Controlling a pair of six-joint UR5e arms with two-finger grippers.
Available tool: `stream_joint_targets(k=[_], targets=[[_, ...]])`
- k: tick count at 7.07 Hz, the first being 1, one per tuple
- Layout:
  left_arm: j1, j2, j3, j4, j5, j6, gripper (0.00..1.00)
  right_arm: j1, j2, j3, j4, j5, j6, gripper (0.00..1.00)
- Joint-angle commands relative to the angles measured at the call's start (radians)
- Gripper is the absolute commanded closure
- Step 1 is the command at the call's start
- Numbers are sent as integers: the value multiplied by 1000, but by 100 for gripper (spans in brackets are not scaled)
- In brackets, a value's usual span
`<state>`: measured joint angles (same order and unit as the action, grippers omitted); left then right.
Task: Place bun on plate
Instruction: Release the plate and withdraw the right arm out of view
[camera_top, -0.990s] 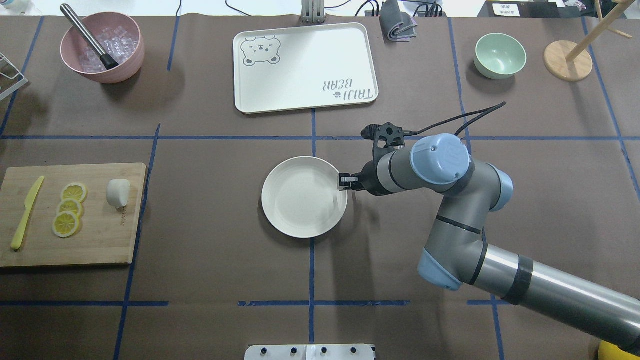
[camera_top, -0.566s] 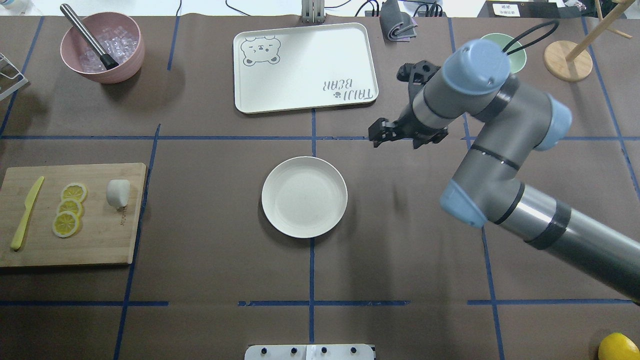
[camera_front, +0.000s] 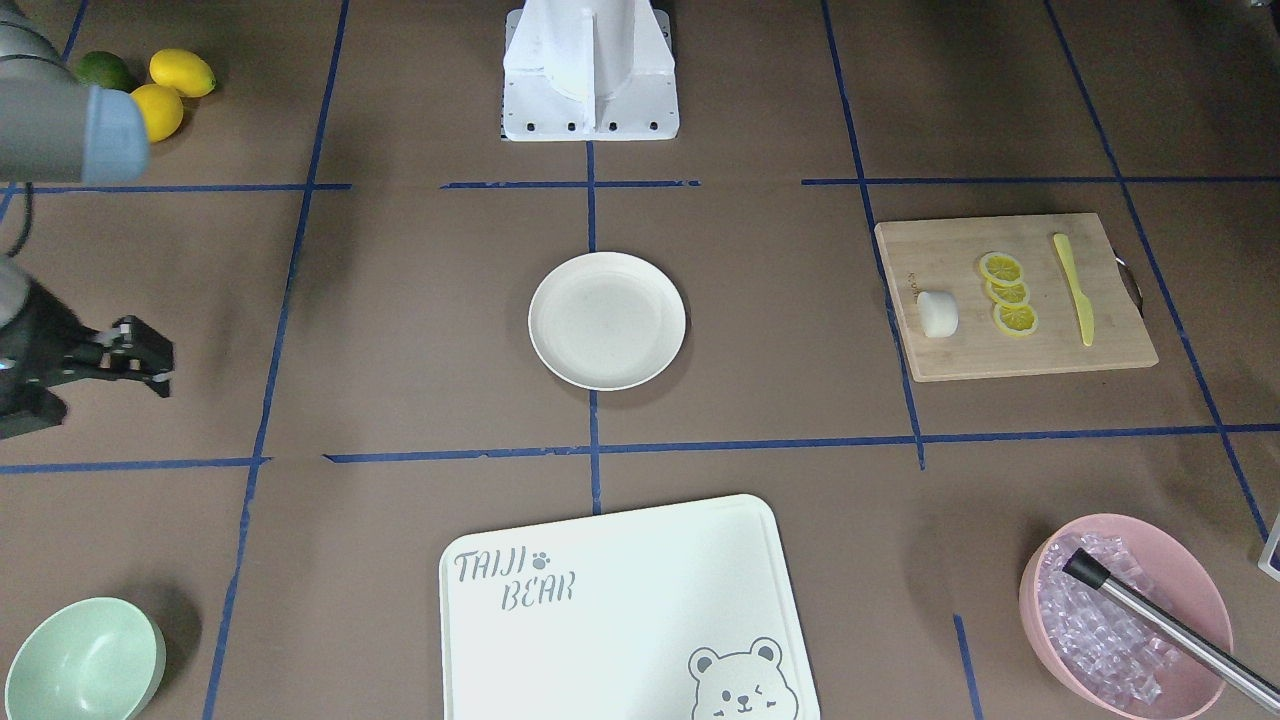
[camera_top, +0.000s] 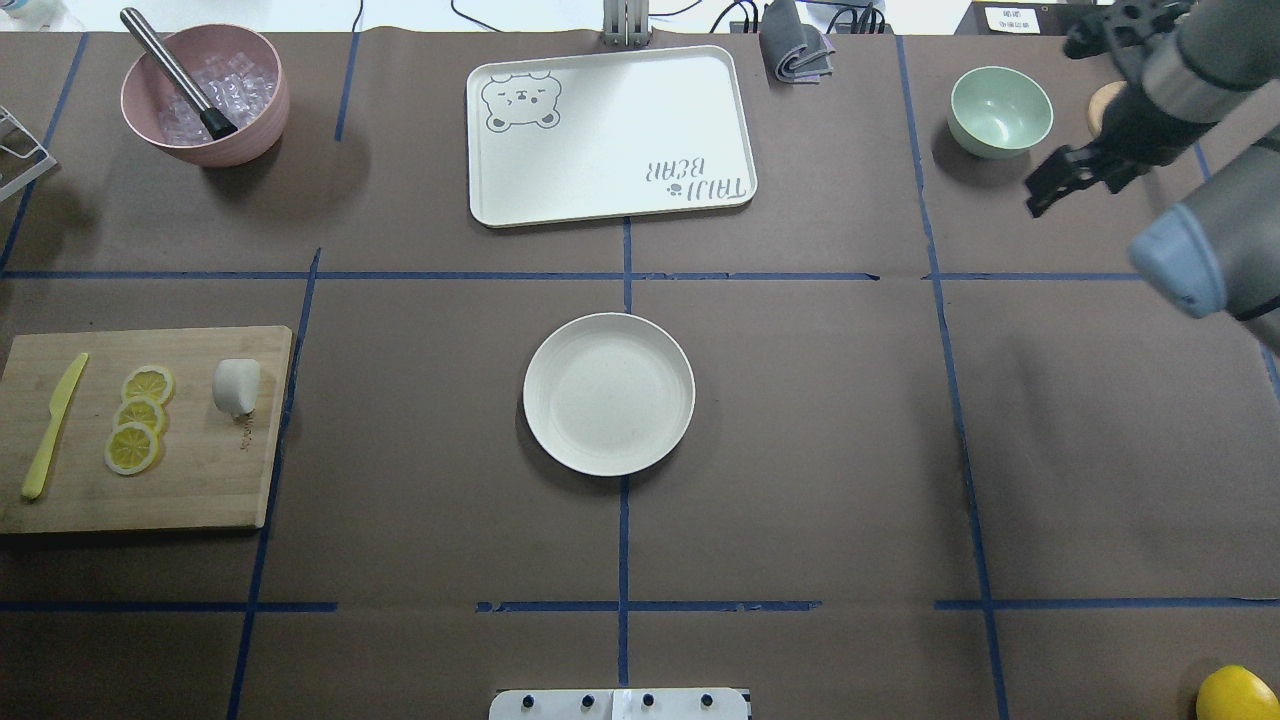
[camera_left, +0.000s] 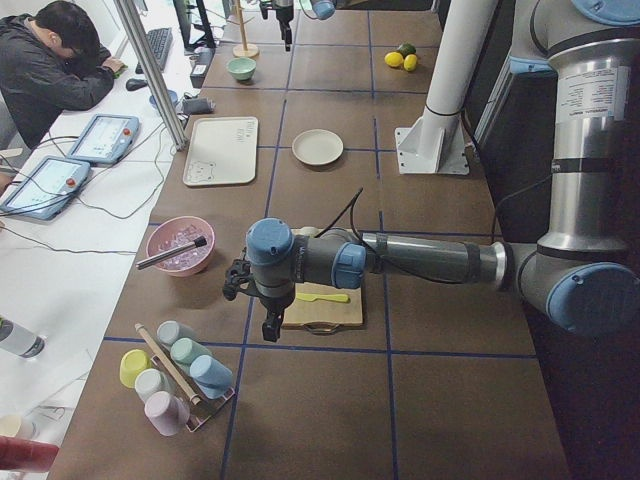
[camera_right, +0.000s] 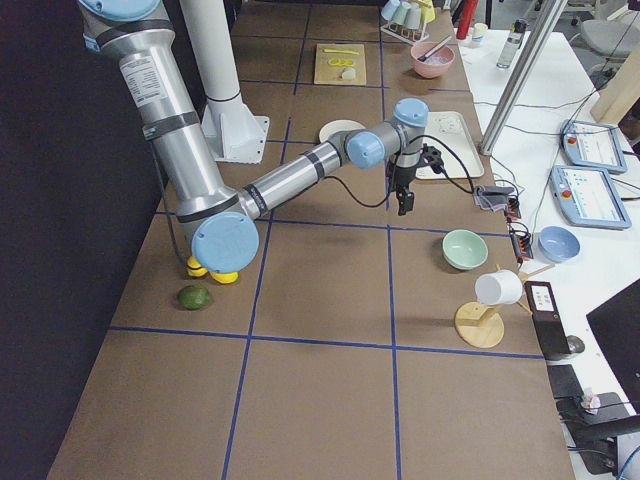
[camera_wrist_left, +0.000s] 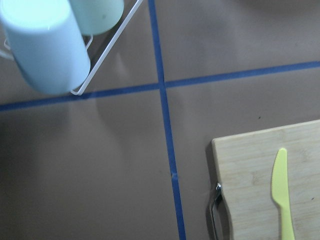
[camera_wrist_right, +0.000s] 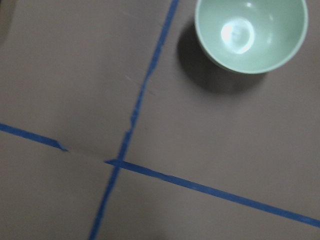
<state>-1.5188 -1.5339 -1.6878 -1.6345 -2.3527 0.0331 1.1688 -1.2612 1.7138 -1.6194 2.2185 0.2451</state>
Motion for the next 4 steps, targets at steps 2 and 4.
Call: stream_joint_targets(k=[2, 4], targets=[[5, -46, 11, -34, 1, 13, 0, 271, -293, 4, 31, 50, -372, 0], [14, -48, -6, -71, -6, -2, 0, 394, -424, 4, 47, 52, -363, 0]])
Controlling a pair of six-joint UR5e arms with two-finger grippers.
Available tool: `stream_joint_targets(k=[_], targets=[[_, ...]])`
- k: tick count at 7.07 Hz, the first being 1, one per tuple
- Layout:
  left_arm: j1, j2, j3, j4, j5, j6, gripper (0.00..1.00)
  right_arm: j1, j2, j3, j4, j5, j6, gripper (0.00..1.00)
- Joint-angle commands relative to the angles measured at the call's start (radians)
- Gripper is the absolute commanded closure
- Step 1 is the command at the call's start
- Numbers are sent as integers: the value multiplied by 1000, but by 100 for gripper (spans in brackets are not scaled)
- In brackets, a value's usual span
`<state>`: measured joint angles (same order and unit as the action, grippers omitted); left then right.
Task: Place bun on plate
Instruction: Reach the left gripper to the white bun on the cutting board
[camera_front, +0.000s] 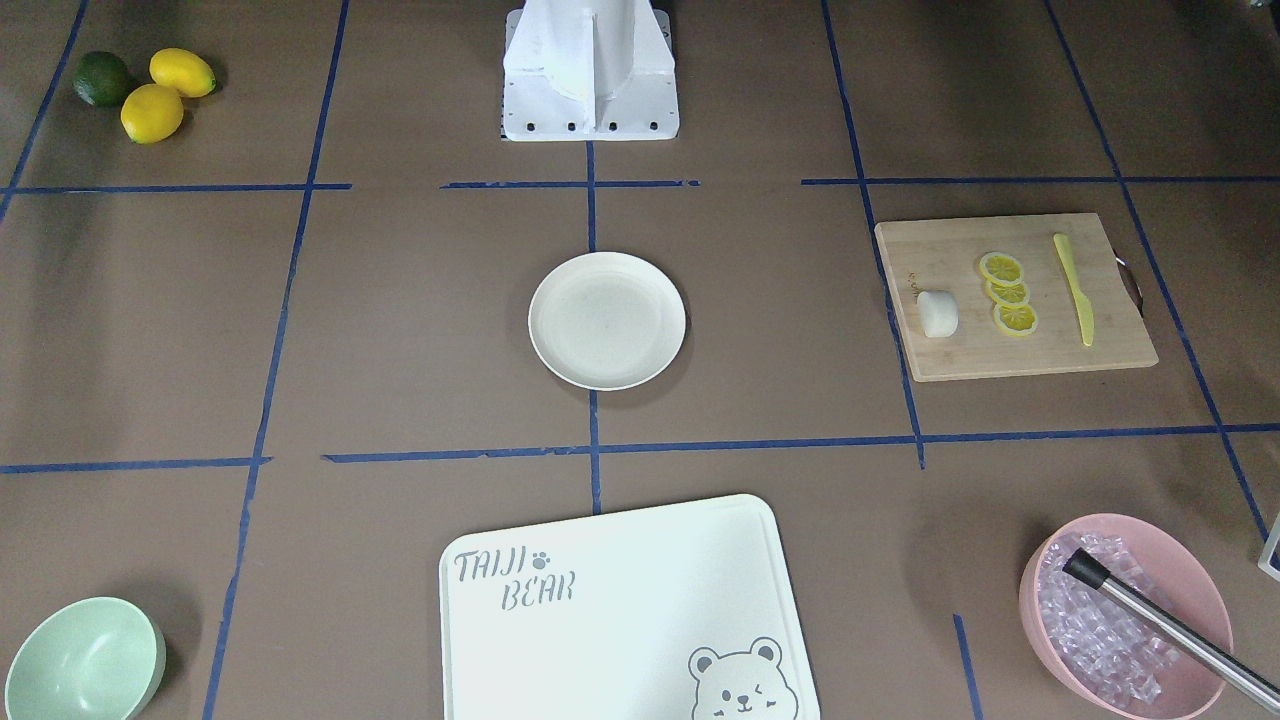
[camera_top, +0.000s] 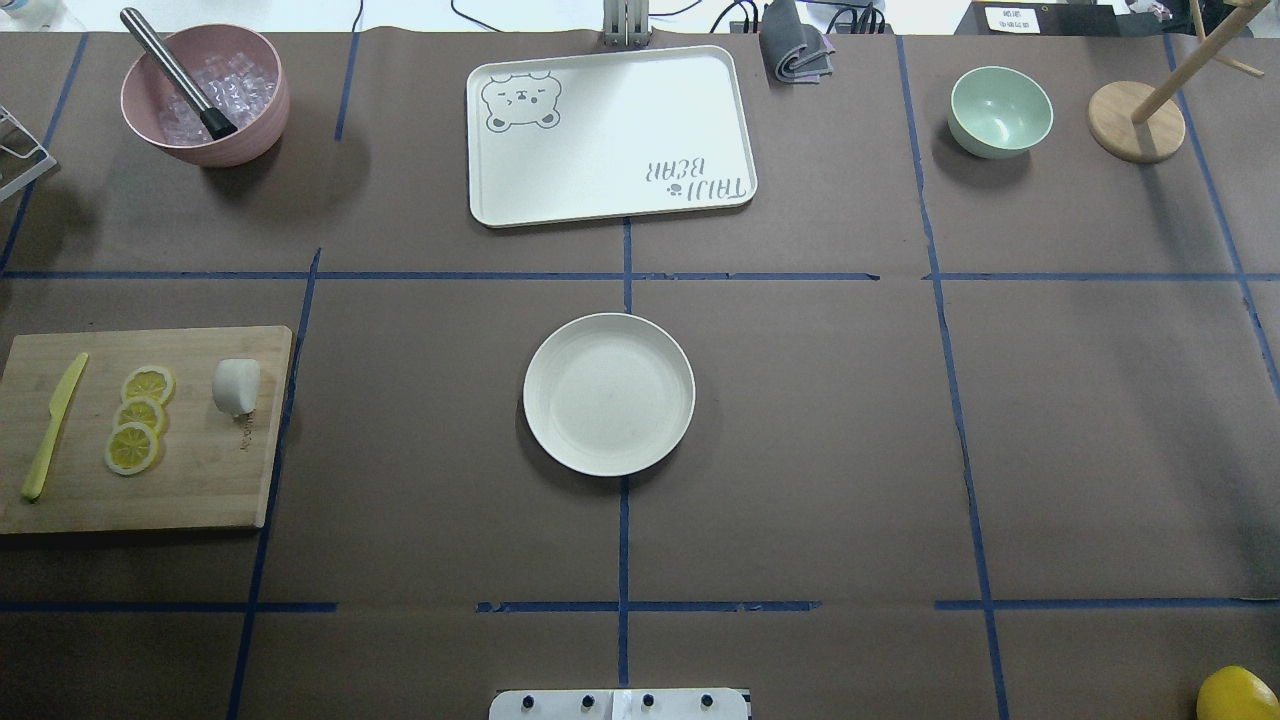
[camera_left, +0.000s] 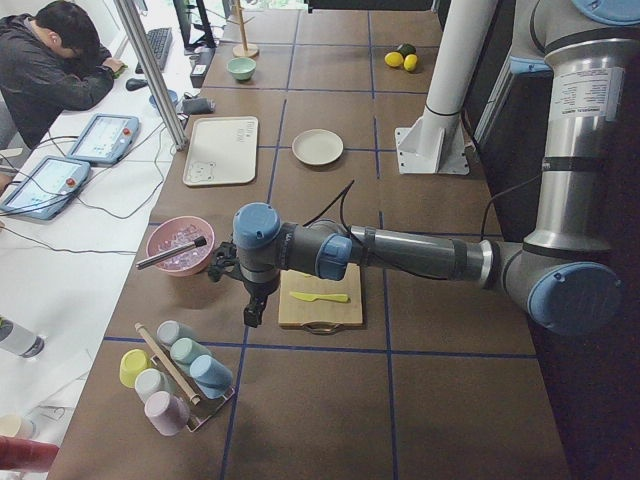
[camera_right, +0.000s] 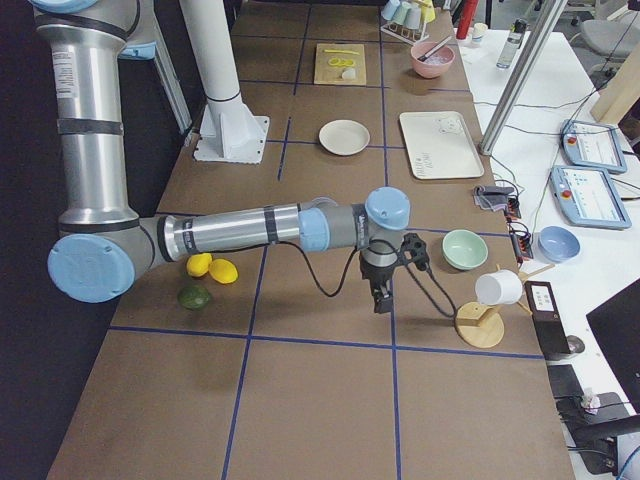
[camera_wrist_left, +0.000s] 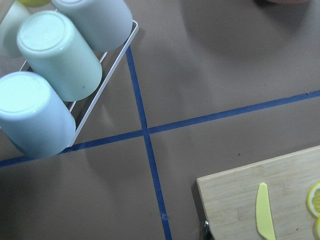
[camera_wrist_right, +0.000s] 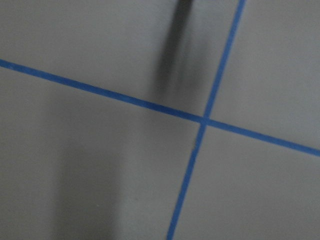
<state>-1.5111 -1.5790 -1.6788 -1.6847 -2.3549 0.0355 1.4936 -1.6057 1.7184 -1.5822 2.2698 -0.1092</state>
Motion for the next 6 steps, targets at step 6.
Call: stream_joint_targets(k=[6], targets=[[650, -71, -199, -134, 298, -925, 0, 69, -79, 6, 10, 2, 16, 0]])
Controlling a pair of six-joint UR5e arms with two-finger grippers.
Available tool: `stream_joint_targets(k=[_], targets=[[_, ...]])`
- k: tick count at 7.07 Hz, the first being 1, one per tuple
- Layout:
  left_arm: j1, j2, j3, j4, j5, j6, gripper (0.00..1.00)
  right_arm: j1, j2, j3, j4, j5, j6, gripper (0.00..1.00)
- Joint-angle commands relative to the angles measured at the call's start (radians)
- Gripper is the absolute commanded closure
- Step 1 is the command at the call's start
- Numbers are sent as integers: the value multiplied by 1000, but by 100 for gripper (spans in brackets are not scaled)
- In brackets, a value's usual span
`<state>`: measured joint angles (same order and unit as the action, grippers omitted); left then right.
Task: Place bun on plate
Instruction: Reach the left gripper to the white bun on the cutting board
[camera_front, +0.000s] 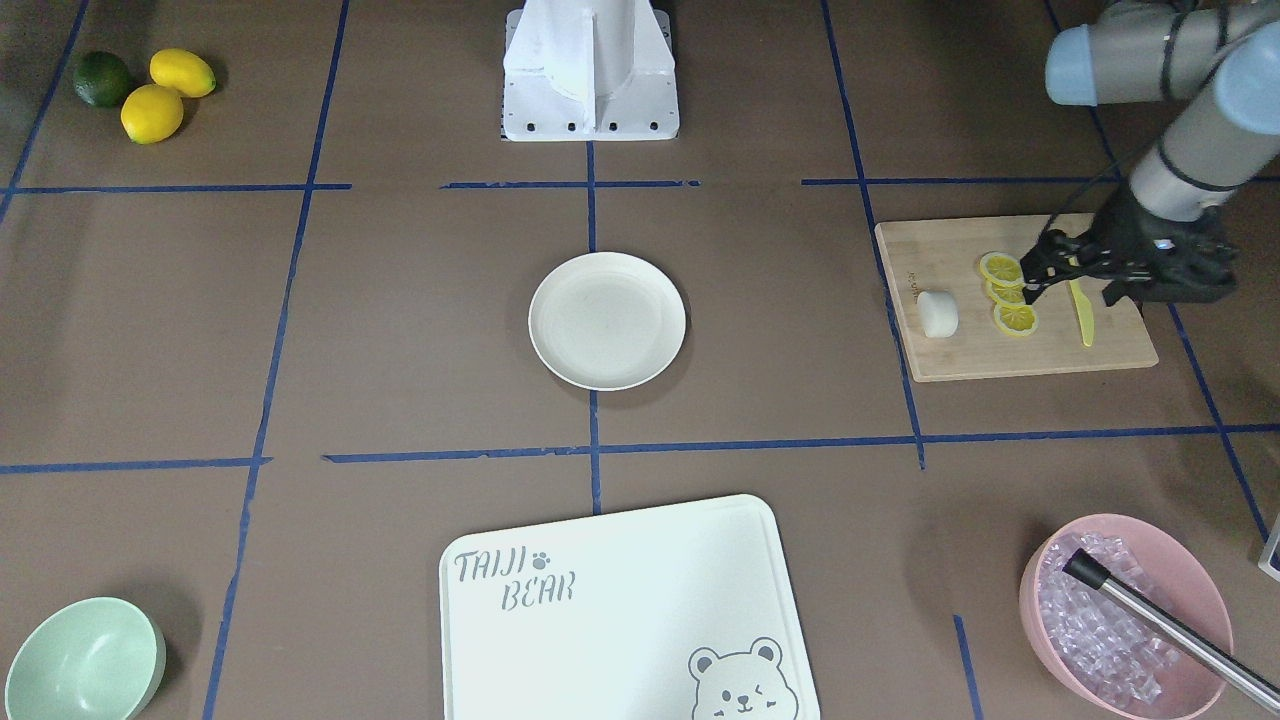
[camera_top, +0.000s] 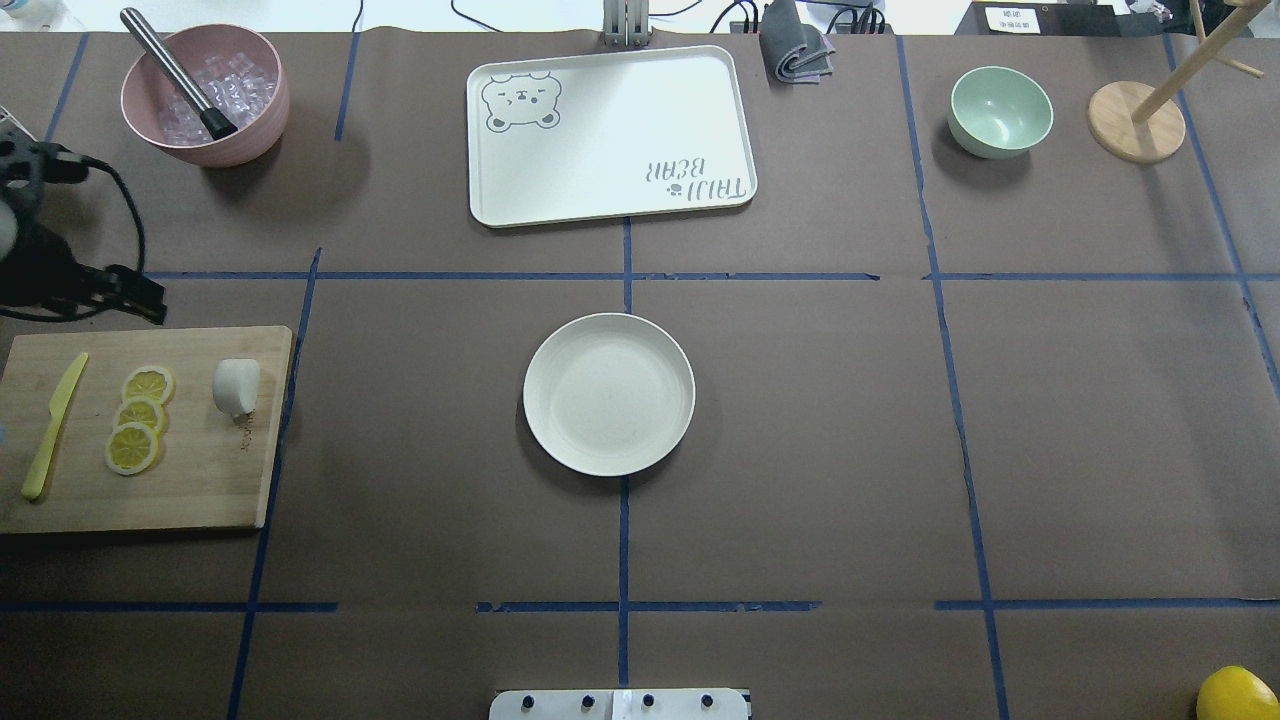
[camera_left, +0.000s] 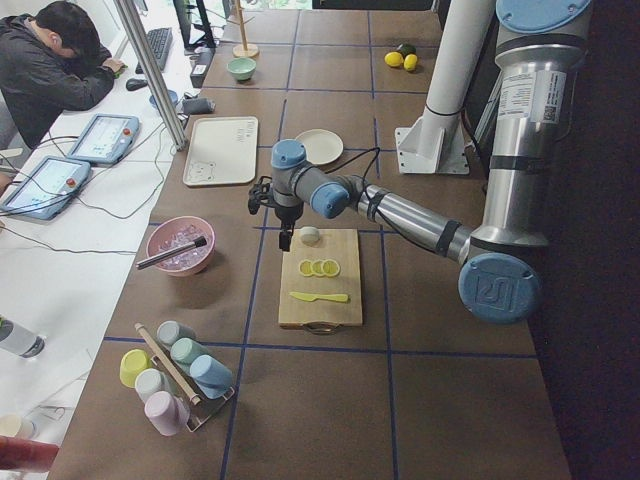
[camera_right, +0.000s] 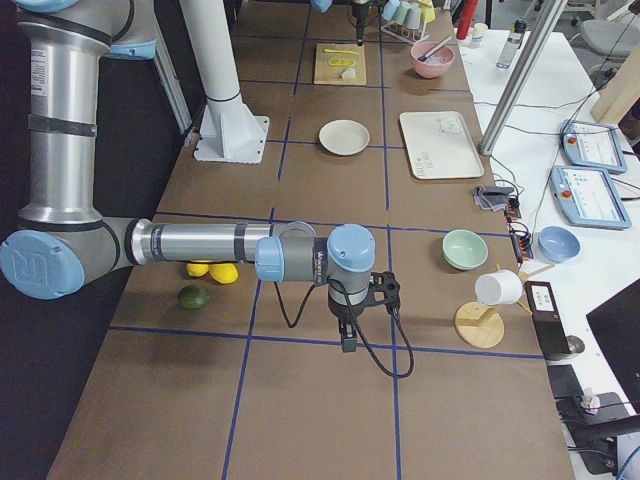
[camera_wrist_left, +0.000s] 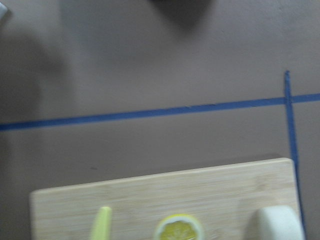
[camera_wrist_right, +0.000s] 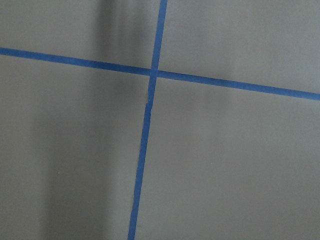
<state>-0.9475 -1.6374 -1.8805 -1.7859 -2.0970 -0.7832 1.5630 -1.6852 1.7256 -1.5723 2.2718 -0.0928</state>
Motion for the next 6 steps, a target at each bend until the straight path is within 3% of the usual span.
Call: stream_joint_targets(k=[1, 3, 5, 6], targets=[[119, -12, 21, -93, 43, -160, 0, 0, 2, -1, 0, 0, 1, 0], [142, -16, 131, -240, 45, -203, 0, 0, 4, -1, 0, 0, 1, 0], [190, -22, 144, -233, 46, -206, 0, 0, 4, -1, 0, 0, 1, 0], [199, -24, 141, -231, 46, -211, 16, 0, 4, -1, 0, 0, 1, 0]])
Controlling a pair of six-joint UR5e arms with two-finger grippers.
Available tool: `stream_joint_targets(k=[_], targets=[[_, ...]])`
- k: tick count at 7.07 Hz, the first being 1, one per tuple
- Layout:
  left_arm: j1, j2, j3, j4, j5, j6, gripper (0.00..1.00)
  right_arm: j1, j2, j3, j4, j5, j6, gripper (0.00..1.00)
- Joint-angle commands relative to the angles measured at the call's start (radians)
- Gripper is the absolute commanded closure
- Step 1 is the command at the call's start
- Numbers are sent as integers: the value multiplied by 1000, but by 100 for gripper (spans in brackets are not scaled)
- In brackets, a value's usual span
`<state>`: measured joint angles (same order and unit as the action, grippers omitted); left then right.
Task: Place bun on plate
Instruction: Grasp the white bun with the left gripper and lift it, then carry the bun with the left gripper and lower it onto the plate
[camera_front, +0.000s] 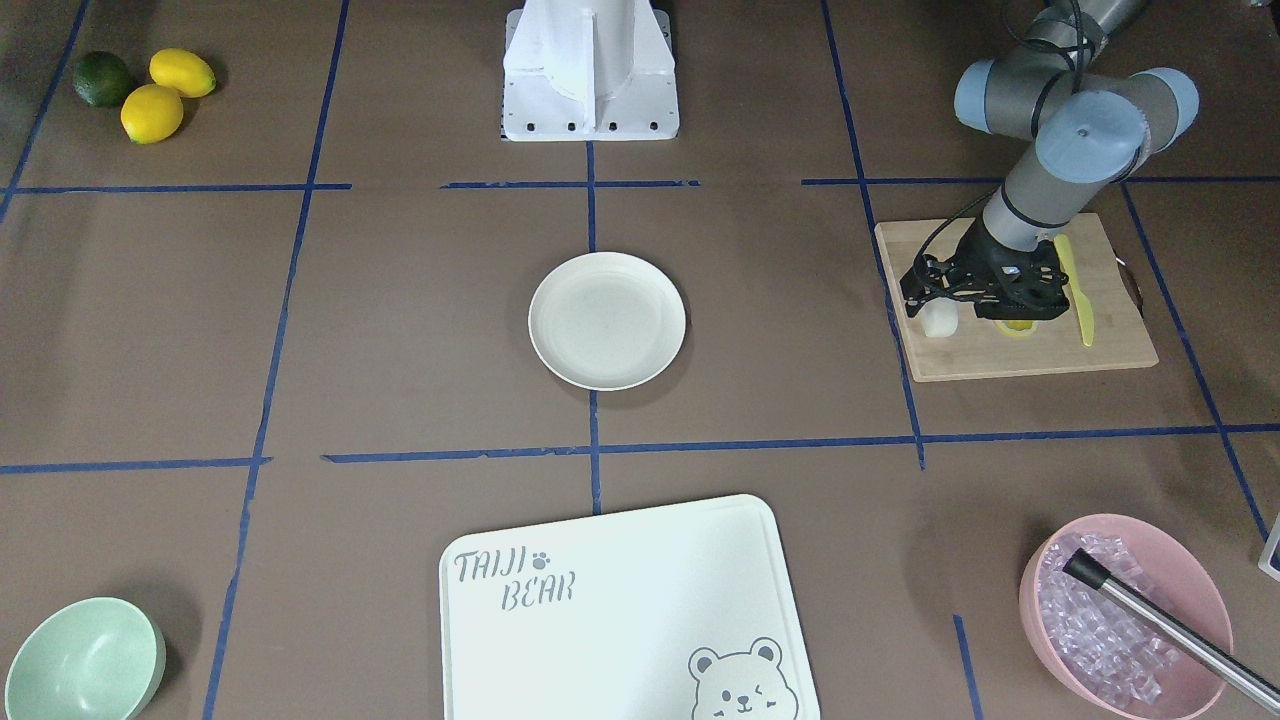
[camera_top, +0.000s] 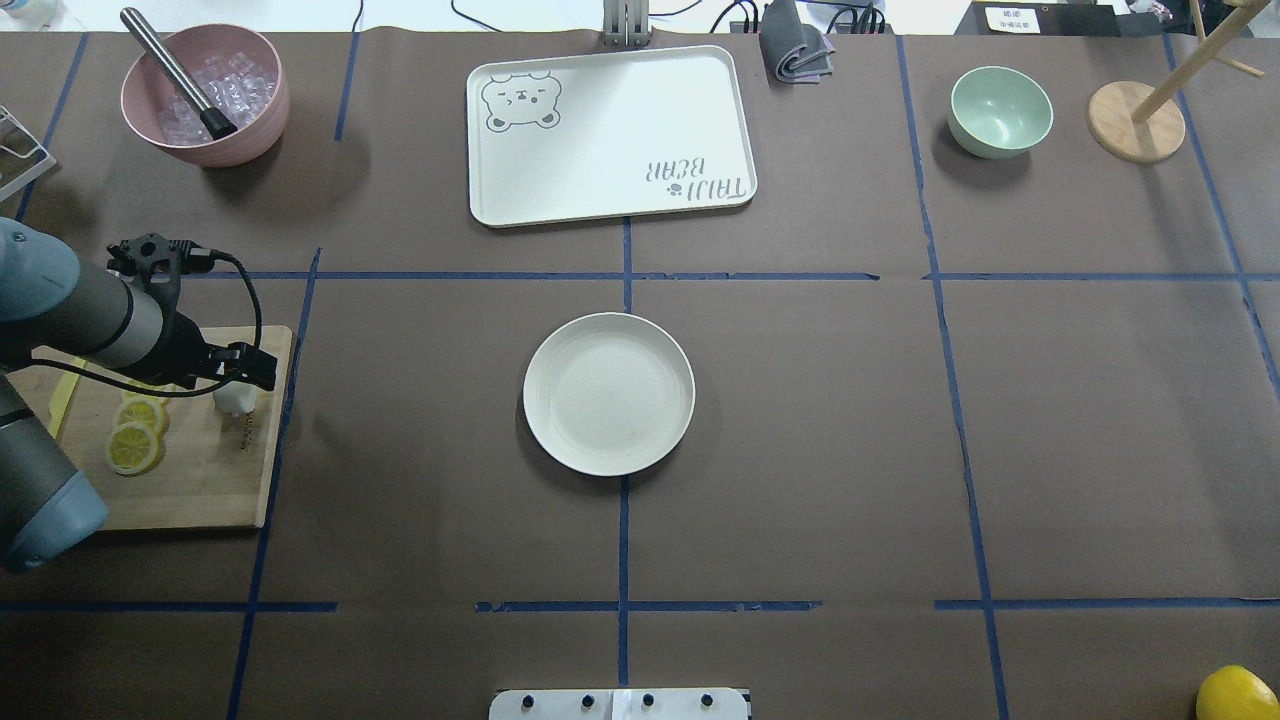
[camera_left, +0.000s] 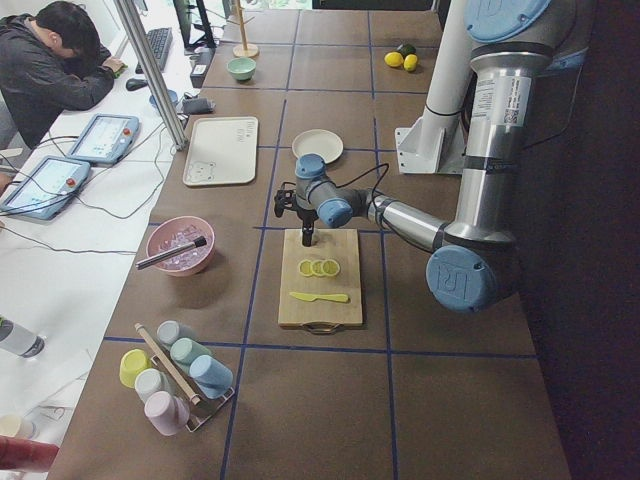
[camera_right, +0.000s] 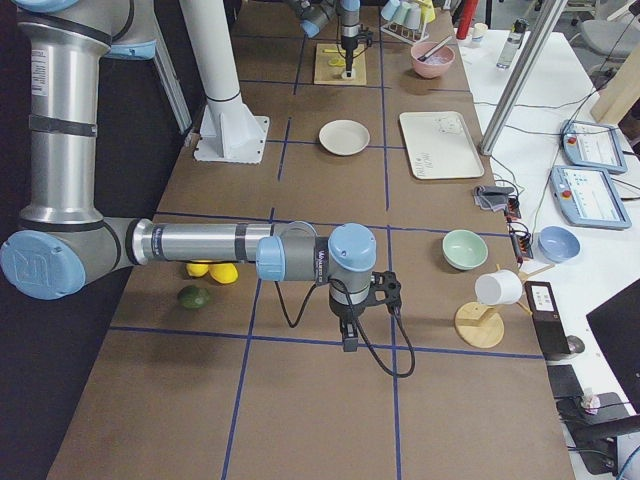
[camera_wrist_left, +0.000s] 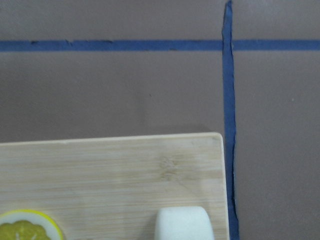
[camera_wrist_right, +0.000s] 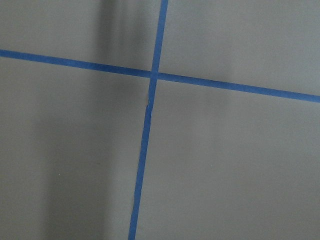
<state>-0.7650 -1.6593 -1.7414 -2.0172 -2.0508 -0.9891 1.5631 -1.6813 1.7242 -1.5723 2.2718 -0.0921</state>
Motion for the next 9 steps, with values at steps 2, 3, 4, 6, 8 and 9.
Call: stream_joint_targets(k=[2, 3, 4, 6, 8, 9], targets=[[16, -1, 0, 6, -3, -3, 60, 0, -1, 0, 0, 0, 0, 0], [16, 3, -3, 6, -3, -3, 61, 0, -1, 0, 0, 0, 0, 0], [13, 1, -15, 8, -5, -3, 68, 0, -1, 0, 0, 0, 0, 0], [7, -35, -29, 37, -6, -6, 70, 0, -1, 0, 0, 0, 0, 0], [10, -262, -98, 377, 0, -73, 70, 0, -5, 0, 0, 0, 0, 0], [38, -393, -95, 472, 0, -171, 69, 0, -5, 0, 0, 0, 0, 0]])
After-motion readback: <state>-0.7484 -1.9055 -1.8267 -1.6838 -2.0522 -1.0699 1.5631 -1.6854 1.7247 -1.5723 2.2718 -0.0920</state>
